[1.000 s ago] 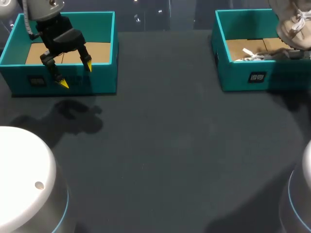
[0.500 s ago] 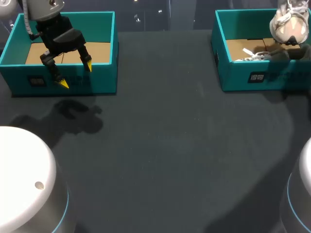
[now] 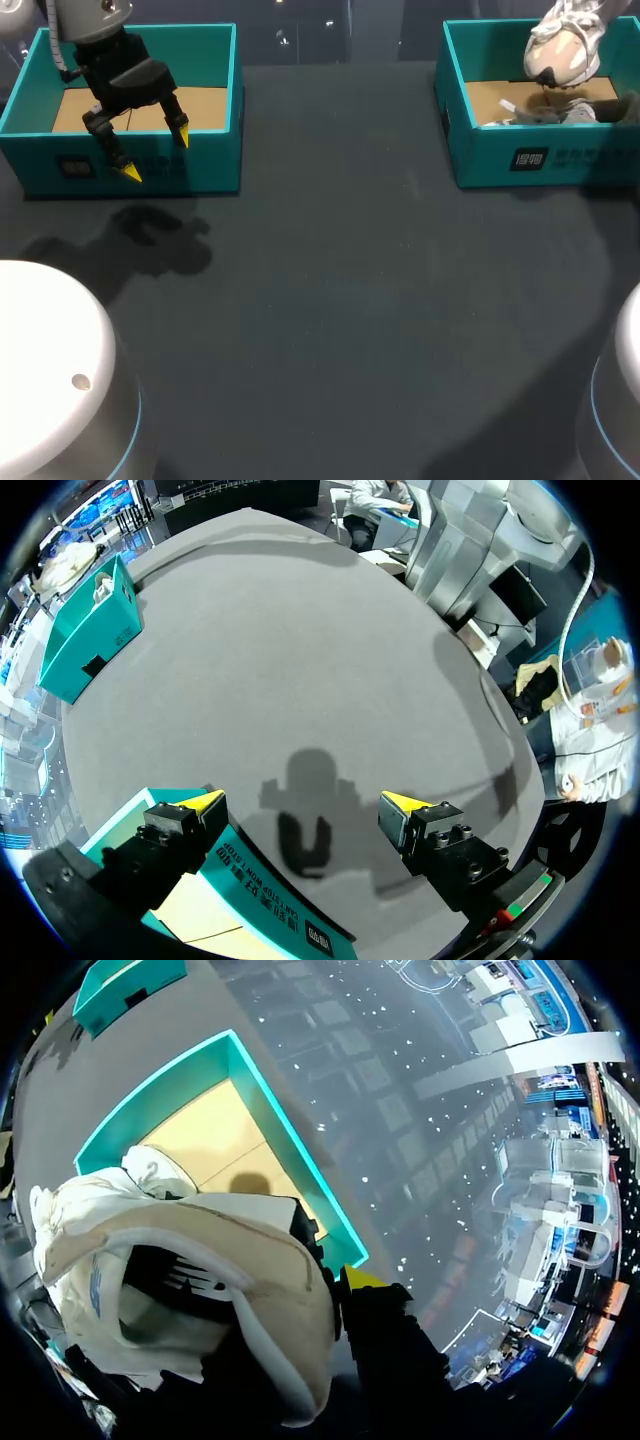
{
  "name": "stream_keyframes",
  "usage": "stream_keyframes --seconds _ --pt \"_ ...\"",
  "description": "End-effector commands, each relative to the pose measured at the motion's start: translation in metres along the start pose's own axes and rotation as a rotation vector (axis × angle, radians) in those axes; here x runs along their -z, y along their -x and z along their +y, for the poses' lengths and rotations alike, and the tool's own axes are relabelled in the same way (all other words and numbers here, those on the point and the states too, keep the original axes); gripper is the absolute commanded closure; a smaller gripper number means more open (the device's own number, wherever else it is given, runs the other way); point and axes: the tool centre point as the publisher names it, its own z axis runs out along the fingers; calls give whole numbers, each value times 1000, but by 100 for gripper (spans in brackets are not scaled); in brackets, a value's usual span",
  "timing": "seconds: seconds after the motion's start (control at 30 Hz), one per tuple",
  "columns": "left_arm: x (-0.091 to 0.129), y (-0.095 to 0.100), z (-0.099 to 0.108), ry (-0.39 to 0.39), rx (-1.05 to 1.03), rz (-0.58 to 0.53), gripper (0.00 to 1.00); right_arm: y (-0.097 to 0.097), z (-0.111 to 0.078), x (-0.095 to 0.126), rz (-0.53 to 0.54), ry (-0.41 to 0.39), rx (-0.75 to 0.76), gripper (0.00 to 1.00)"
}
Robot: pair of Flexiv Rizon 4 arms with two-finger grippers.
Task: Take the shoe out of the shoebox, open the shoe tongue, remove and reinsert the insole, then place the shoe into the shoebox
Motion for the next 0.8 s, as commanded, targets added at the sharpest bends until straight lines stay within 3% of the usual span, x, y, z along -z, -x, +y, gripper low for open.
stream_keyframes --seconds 0.03,0.27,0.4,0.8 --pt "0 0 0 2 0 1 0 4 -22 0 -6 17 -247 100" --pt "0 0 0 2 0 1 0 3 -47 -2 -63 -56 -513 100" --pt "0 0 0 2 0 1 0 0 -52 -5 -104 -173 -626 100" --pt "0 0 0 2 0 1 0 0 -52 -5 -104 -173 -626 100"
